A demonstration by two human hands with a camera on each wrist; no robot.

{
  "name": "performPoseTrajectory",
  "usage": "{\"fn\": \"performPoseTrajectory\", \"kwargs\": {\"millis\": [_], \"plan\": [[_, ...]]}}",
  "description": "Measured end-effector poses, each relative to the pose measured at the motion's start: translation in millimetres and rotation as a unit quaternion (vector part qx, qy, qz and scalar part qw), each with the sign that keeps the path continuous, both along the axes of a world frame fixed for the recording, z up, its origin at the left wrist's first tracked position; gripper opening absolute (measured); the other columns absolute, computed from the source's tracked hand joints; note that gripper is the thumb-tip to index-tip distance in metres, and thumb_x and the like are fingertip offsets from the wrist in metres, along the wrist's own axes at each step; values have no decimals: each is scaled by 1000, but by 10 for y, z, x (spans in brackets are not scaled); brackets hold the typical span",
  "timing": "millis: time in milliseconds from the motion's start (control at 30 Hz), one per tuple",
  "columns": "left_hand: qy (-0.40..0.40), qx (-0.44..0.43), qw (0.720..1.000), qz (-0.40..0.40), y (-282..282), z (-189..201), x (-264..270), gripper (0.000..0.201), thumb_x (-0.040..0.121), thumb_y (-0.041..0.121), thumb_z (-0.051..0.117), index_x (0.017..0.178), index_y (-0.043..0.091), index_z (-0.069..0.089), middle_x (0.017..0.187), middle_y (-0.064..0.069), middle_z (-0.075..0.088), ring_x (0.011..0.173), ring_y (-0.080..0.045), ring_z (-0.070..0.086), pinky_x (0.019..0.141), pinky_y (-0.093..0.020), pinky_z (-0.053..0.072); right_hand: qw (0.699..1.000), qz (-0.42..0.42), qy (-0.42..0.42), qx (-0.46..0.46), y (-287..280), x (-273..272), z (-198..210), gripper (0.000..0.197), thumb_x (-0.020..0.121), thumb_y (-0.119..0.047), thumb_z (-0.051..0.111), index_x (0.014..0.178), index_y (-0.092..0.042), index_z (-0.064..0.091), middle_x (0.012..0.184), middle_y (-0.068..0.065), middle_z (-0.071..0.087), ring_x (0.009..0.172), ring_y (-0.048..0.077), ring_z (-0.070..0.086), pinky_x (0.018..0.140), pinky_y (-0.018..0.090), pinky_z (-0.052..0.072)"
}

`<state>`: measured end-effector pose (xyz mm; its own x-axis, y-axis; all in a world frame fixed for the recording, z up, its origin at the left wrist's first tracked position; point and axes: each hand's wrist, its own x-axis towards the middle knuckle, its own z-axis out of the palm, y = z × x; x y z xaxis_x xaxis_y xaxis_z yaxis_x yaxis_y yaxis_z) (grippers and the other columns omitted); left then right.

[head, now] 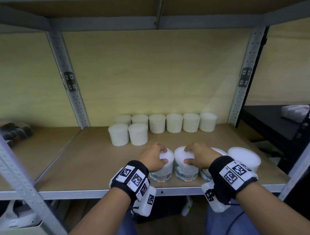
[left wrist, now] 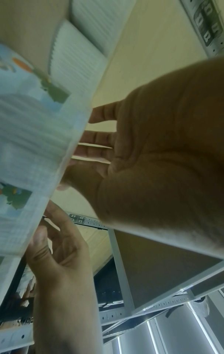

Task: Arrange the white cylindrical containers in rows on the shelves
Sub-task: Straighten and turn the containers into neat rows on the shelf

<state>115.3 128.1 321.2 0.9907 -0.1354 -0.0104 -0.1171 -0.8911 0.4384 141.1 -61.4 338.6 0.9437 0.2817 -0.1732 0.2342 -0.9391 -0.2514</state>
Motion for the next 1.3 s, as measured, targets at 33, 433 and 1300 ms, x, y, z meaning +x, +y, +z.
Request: {"fn": "performPoseTrajectory", "kwargs": {"millis": [33, 433, 1300], "plan": [[0, 1, 1000, -1, -1, 2, 3, 43, 89, 30, 62, 130, 19, 53, 137, 2, 46, 129, -19, 43, 111, -34, 35, 1000, 1, -1, -2, 0, 5, -5, 57, 89, -39, 61, 139, -18, 46, 145, 2, 44, 134, 22, 41, 113, 34, 33], [17, 16, 1000, -5, 10, 13, 25, 44, 87, 32, 62, 130, 21, 54, 144, -1, 41, 134, -20, 40, 112, -36, 34, 1000, 7, 2, -14, 21, 29, 24, 56, 88, -38, 63, 138, -18, 47, 143, 2, 45, 132, 22, 42, 111, 32, 35], [-23, -46, 989, 135, 1485, 336, 886, 40, 88, 26, 62, 126, 16, 57, 129, -4, 55, 117, -20, 54, 90, -25, 42, 992, 60, -12, 110, 1617, 972, 292, 38, 88, -32, 63, 120, -12, 61, 120, 6, 61, 98, 16, 58, 78, 22, 41]]}}
